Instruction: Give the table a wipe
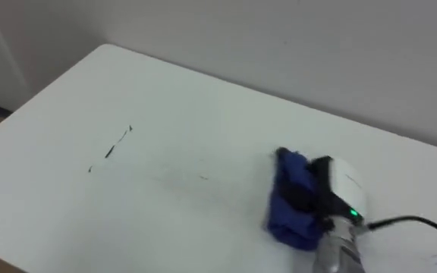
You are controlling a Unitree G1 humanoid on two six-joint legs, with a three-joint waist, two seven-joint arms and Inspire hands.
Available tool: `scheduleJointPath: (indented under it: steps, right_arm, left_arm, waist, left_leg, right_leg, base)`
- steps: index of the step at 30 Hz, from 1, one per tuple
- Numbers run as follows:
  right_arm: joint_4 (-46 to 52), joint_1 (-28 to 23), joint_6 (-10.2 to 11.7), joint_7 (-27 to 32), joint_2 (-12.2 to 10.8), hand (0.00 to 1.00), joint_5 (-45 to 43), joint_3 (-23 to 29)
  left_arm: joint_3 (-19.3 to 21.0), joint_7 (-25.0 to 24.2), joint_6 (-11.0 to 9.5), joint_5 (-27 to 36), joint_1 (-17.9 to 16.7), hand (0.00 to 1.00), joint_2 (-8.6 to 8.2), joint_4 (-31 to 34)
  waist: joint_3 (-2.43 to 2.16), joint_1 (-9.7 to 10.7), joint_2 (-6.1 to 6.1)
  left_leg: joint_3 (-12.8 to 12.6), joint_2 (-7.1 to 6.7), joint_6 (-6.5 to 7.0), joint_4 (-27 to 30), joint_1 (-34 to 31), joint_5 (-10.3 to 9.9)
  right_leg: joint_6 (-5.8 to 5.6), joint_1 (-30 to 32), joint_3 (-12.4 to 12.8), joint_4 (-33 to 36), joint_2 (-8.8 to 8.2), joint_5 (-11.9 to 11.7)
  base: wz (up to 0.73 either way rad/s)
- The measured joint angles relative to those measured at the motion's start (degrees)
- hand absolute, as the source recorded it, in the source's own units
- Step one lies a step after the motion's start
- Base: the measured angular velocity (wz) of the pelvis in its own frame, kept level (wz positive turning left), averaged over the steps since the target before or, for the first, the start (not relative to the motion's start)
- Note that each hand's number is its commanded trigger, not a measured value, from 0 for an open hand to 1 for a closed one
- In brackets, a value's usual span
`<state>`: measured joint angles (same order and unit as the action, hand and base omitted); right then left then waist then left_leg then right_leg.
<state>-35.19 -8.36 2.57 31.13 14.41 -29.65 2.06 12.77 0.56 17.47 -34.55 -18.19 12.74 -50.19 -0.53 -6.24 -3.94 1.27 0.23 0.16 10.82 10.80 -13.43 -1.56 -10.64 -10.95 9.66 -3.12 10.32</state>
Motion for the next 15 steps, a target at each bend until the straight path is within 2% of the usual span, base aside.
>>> scheduleJointPath:
  steps: [2, 3, 5, 7, 8, 10, 11, 13, 14, 15]
  right_arm:
    - [-4.05, -0.01, 0.01, 0.49, 1.51, 1.0, 1.18, 2.8]
    - [-5.69, -0.05, 0.0, 0.53, 2.18, 1.0, 1.21, 4.07]
    - [-7.2, 0.54, -0.27, 0.52, 2.96, 1.0, 1.8, 4.36]
    - [-7.43, 2.48, -2.45, 0.24, 2.61, 1.0, 1.99, 3.02]
    - [-7.17, 3.22, -3.3, 0.24, 2.52, 1.0, 1.93, 2.5]
    - [-6.48, 6.39, -7.76, -0.09, 1.23, 1.0, 1.27, -0.84]
    - [-5.96, 7.09, -9.4, -0.39, 0.92, 1.0, 0.27, -1.77]
    - [0.18, 8.9, -15.05, -3.92, -1.04, 1.0, -2.84, -9.17]
    - [2.45, 9.23, -16.24, -5.33, -1.82, 1.0, -3.8, -11.62]
    - [5.72, 10.81, -17.33, -8.04, -4.22, 1.0, -7.17, -16.95]
  left_arm:
    - [0.44, 0.0, -0.08, 0.12, 0.22, 0.0, 0.99, 0.0]
    - [0.38, -0.01, -0.31, 0.11, 1.0, 0.0, 1.11, -0.04]
    - [-1.06, -0.01, -0.88, 0.22, 2.44, 0.0, 1.01, -0.67]
    - [-3.15, 0.03, -1.3, 0.19, 3.58, 0.0, -0.44, -0.9]
    - [-3.89, 0.03, -1.3, 0.2, 3.81, 0.0, -0.91, -1.16]
    - [-7.83, 0.12, -0.93, 0.77, 4.48, 0.0, -2.13, -2.84]
    - [-8.5, 0.13, -0.53, 0.99, 4.6, 0.0, -2.57, -2.9]
    - [-10.39, 0.14, -0.14, 2.21, 5.43, 0.0, -3.21, -3.94]
    - [-10.78, 0.14, 0.12, 2.67, 5.98, 0.0, -3.27, -4.64]
    - [-11.12, 0.14, 0.79, 2.67, 6.6, 0.0, -3.51, -5.26]
  waist:
    - [-0.29, 1.08, -0.18]
    - [-0.35, 1.99, -0.09]
    - [-0.49, 2.28, 0.23]
    - [-0.94, 1.33, 1.11]
    - [-0.9, 1.2, 1.4]
    - [-0.81, 0.57, 2.09]
    - [-0.78, -0.36, 2.32]
    - [-0.5, -3.35, 2.26]
    - [-0.44, -4.47, 2.28]
    - [-0.31, -5.73, 2.26]
  left_leg:
    - [-0.97, 0.0, 0.07, 0.04, 0.88, -0.05]
    - [-0.99, 0.03, 0.43, 0.13, 1.1, -0.28]
    - [-0.92, 0.22, 0.9, -0.05, 1.09, -0.87]
    - [-1.01, 0.3, 0.9, 0.18, 1.28, -1.2]
    - [-0.98, 0.33, 0.91, 0.27, 1.39, -1.2]
    - [-1.15, 0.65, 0.77, 0.45, 1.9, -1.25]
    - [-1.26, 0.82, 0.69, 0.45, 2.05, -1.3]
    - [-0.95, 1.45, 0.33, 0.26, 1.94, -1.47]
    - [-0.9, 1.55, 0.29, 0.11, 1.92, -1.49]
    - [-0.28, 1.73, 0.16, 0.04, 1.7, -1.55]
  right_leg:
    - [-0.04, -0.92, -0.05, 0.02, -0.04, -0.02]
    - [-0.05, -1.16, -0.02, 0.13, -0.06, -0.02]
    - [-0.25, -1.01, 0.07, -0.01, 0.16, -0.08]
    - [-0.37, -0.92, 0.07, 0.18, 0.41, -0.55]
    - [-0.3, -0.91, 0.11, 0.22, 0.53, -0.73]
    - [0.09, -0.59, 1.08, 0.75, 1.13, -1.1]
    - [0.27, -0.12, 1.48, 1.25, 1.39, -1.21]
    - [1.55, 1.49, 1.61, 1.34, 2.63, -2.11]
    - [1.91, 1.97, 1.57, 1.33, 2.96, -2.37]
    - [2.46, 2.62, 1.34, 1.1, 3.63, -2.77]
  base:
    - [-0.24]
    - [-0.03]
    - [-0.15]
    - [-0.42]
    - [-0.36]
    - [-0.35]
    - [-0.63]
    - [-0.8]
    - [-0.8]
    - [-0.55]
